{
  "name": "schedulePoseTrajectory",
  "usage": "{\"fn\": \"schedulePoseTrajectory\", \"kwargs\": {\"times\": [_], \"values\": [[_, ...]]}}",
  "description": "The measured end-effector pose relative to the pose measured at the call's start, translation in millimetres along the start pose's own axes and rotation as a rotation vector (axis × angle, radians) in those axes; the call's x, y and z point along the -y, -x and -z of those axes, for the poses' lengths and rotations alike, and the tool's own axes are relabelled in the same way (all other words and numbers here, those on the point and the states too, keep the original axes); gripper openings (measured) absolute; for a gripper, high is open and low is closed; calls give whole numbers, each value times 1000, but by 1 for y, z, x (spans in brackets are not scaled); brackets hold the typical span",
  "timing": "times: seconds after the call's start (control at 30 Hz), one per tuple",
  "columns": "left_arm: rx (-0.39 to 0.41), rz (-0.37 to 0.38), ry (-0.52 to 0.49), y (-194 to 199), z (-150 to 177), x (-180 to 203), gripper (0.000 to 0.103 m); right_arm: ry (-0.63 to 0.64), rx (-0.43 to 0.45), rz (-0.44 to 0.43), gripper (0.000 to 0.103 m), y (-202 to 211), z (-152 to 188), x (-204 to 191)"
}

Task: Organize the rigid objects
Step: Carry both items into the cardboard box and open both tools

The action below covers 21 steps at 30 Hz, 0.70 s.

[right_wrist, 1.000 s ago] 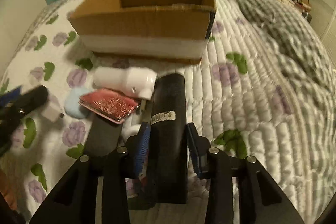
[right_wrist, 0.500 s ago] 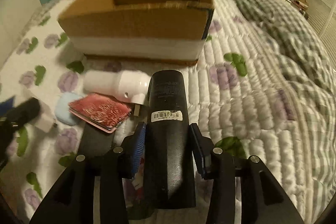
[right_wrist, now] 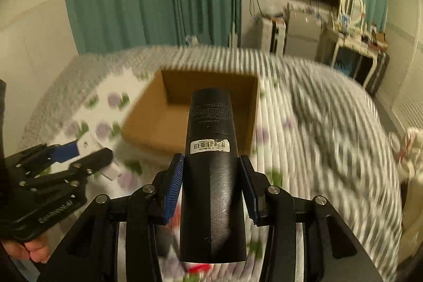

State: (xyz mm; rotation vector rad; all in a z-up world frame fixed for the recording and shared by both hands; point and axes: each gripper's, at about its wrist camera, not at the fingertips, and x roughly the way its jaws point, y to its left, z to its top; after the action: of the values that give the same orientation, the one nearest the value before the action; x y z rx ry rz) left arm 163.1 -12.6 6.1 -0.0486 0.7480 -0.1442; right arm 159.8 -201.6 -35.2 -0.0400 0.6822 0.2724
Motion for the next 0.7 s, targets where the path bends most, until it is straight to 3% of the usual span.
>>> {"fn": "schedulePoseTrajectory", "kwargs": {"times": [0.13,0.27,0.4,0.57,0.63,0.67,0.7], "values": [[20,-28,-45,-25,-34,4,42,8,28,-18,41,-28,-39,3],[-42,-45,-53,-74,-47,1,42,-5,-3,-30,41,-78,-58,10],[-95,-56,-65,-122,-43,-2,42,-13,-59,-30,41,-123,-55,18],[-110,-27,-73,-149,-36,-1,42,-37,-75,-69,42,-154,-43,32],[-99,-51,-89,-151,-35,1,48,-52,-75,-81,43,-156,-41,38],[-88,-67,-93,-149,-34,2,52,-59,-70,-76,50,-153,-41,41],[-70,-83,-97,-144,-33,4,66,-67,-56,-73,59,-148,-42,42]]}}
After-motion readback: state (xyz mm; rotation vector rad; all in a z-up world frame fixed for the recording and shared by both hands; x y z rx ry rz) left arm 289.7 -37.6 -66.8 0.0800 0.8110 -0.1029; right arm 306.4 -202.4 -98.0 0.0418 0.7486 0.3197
